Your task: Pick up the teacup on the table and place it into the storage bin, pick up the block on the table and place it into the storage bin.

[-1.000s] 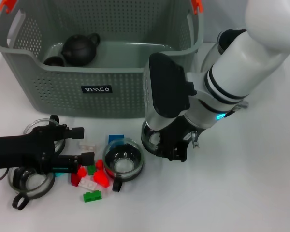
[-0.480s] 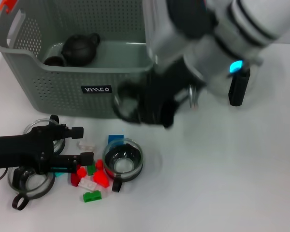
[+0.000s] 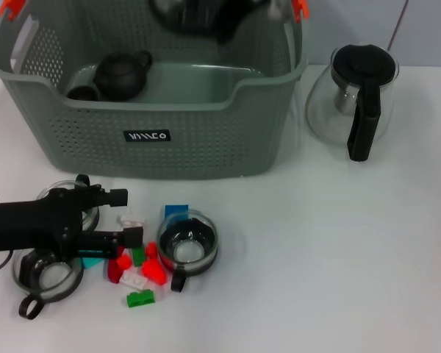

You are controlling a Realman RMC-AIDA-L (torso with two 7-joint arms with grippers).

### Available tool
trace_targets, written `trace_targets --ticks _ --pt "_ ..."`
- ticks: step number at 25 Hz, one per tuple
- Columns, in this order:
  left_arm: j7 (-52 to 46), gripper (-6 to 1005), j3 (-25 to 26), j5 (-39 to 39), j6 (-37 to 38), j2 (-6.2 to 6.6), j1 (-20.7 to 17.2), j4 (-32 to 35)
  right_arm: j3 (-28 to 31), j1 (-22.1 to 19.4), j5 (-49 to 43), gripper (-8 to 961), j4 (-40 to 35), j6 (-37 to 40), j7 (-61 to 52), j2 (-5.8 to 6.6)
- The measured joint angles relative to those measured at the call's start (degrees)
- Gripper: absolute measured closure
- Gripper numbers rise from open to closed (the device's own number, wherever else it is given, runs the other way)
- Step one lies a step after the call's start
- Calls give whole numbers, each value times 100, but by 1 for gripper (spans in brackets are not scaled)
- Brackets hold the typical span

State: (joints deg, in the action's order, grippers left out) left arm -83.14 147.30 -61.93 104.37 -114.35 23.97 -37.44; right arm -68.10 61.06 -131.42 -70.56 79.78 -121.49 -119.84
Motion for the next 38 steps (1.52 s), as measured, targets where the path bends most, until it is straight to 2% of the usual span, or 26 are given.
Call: trace_targets --ticks 7,14,20,25,38 --pt "14 54 0 -4 -55 1 66 0 121 244 -159 890 1813 -2039 168 78" --pt "49 54 0 3 -58 8 107 0 79 592 -163 890 3121 -3247 400 68" --pt "138 55 1 34 -59 8 110 15 49 749 -163 890 3775 -3775 619 -5" --pt "238 55 1 38 -86 10 102 128 14 775 -133 891 4116 -4072 695 -21" --pt "290 55 1 41 -169 12 118 242 -40 782 -102 890 4481 -4312 896 -49"
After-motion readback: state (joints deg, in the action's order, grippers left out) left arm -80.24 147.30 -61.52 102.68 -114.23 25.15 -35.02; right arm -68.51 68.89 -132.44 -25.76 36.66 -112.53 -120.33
